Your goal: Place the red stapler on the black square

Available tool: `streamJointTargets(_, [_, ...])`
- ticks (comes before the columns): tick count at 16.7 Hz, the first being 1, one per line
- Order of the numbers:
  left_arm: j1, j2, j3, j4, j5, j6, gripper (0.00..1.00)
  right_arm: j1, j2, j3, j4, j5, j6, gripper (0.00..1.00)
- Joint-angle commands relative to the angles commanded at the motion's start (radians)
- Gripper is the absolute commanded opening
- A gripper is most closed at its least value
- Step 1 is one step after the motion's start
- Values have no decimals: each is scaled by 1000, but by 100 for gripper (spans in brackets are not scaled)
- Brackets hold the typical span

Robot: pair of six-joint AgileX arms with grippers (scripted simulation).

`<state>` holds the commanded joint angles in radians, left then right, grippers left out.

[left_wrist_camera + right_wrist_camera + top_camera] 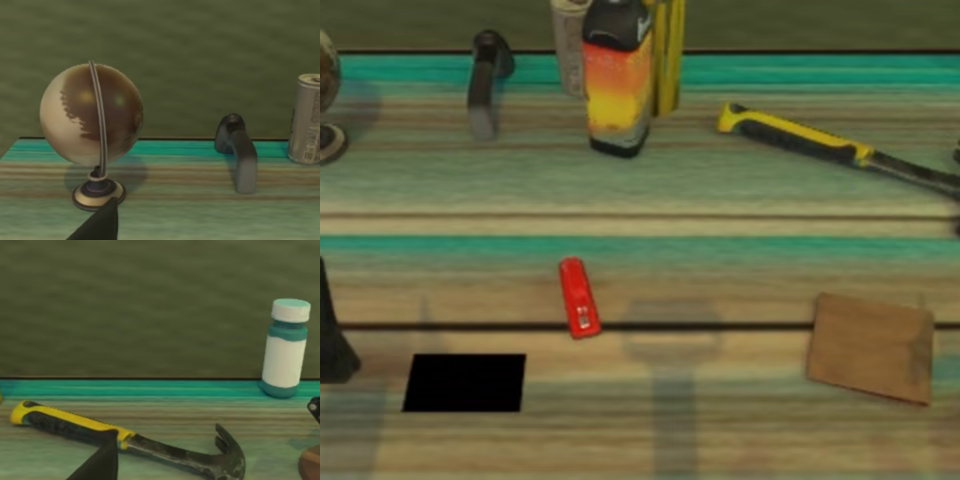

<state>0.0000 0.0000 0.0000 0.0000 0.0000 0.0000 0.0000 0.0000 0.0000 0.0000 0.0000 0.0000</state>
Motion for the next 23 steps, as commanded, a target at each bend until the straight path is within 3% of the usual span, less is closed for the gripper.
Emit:
streamJointTargets(5, [-23,60,62,-45,3,-30,100,0,0,0,0,0,0,100])
streamJointTargets(9, [-90,290,287,-197,5,-128,100,0,0,0,0,0,0,100])
streamJointTargets(23, [-422,1743,1426,-1018,-5,-609,100,0,0,0,0,0,0,100])
